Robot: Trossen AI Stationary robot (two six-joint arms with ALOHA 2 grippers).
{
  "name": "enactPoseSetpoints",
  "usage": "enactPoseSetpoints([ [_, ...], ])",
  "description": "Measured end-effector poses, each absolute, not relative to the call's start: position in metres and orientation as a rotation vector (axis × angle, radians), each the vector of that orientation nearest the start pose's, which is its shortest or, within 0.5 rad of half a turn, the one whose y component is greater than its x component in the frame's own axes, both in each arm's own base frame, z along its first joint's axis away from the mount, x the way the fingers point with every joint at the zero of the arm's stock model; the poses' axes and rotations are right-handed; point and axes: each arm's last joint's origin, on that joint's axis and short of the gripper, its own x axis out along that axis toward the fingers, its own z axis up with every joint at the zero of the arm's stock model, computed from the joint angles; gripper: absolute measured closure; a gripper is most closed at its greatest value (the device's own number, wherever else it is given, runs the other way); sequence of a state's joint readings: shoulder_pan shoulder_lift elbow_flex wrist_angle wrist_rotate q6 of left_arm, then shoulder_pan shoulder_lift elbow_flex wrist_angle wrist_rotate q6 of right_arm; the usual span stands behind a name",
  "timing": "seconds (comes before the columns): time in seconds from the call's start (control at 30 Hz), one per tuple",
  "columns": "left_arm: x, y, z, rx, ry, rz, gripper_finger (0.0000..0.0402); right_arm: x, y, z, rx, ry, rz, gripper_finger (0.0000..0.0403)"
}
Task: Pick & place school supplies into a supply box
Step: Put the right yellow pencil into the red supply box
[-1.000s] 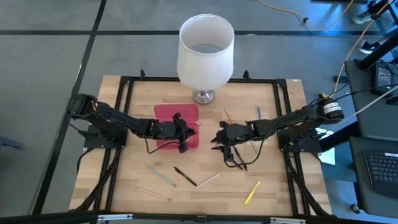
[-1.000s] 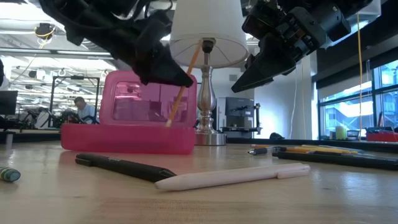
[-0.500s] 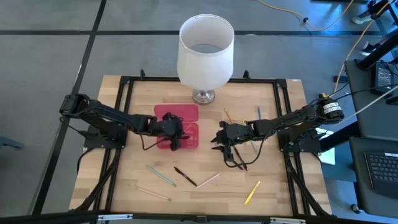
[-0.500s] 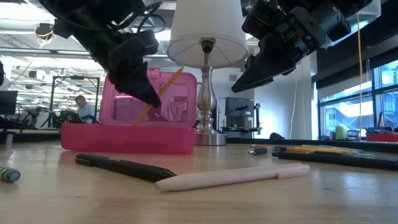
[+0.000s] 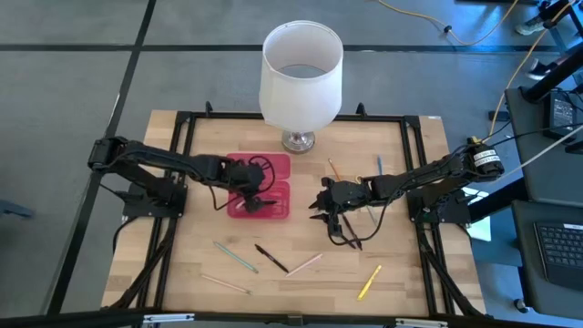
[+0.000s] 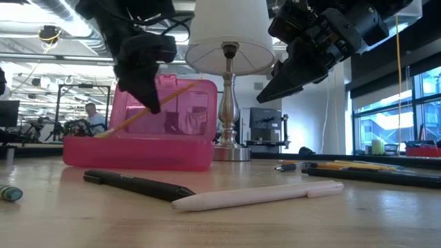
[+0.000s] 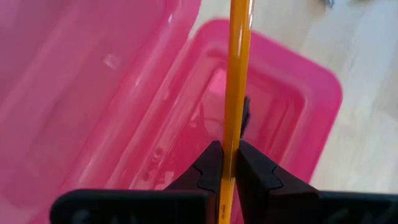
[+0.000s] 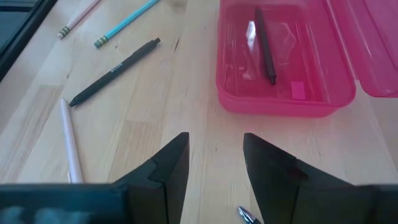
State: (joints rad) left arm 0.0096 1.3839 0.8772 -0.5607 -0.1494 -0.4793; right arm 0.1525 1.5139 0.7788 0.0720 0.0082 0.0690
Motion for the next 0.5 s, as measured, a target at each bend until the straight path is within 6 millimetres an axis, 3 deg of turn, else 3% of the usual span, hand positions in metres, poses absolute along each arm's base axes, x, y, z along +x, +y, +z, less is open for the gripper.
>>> enactPoseSetpoints([
  [0.5,0.274,0.006,0.18,-0.413,1.159,0.295,0.038,0.299,0.046,0.187,-0.008,0.669,0.124,0.0247],
])
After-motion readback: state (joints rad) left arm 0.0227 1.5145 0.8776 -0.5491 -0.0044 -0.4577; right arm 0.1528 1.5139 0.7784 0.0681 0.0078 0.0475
